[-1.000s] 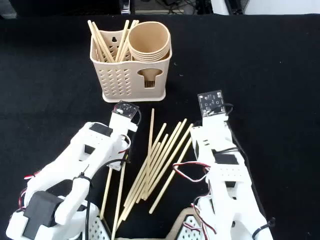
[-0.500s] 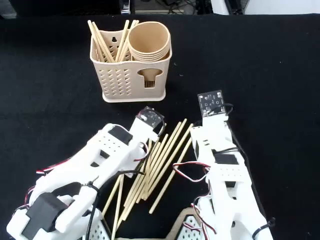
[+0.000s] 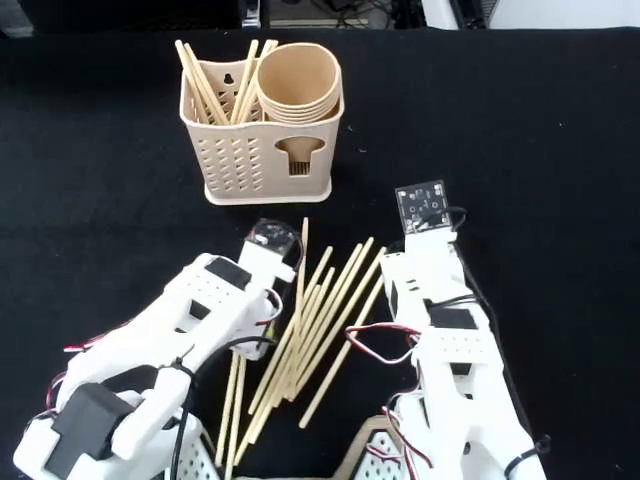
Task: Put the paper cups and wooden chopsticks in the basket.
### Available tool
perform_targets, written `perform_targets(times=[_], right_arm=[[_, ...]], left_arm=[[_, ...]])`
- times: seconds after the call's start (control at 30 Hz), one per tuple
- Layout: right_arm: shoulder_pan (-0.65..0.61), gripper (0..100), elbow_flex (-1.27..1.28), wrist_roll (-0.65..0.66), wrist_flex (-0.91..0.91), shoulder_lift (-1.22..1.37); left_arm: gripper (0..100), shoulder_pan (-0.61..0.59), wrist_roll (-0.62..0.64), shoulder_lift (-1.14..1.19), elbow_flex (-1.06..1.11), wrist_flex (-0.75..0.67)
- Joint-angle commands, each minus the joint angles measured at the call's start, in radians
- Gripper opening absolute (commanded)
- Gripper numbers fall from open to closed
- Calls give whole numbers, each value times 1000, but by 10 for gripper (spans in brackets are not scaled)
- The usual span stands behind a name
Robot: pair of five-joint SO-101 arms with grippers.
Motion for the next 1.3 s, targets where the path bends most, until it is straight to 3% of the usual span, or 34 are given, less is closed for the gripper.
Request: perform_targets(times=[0.0, 0.23, 0.37, 0.5, 0.77, 0.93, 1.13, 1.27], right_arm=[[-11, 25, -2, 0, -20, -21], [-11, 25, -2, 0, -20, -21], [-11, 25, -2, 0, -20, -21], [-11, 25, -2, 0, -20, -21], [-11, 25, -2, 0, -20, -21], [-11, 25, -2, 0, -20, -21], [-5, 24, -2, 0, -20, -21], [-5, 22, -4, 0, -20, -22]], left_arm=[[159, -4, 6, 0, 2, -8], [149, 2, 5, 0, 10, -8], [23, 4, -55, -9, 2, -8], [29, 7, -63, -9, 7, -8], [30, 174, -64, -12, -58, 2], [30, 217, -68, -12, -133, 3], [30, 205, -296, -11, -213, 3], [30, 189, -319, 2, -265, -8]])
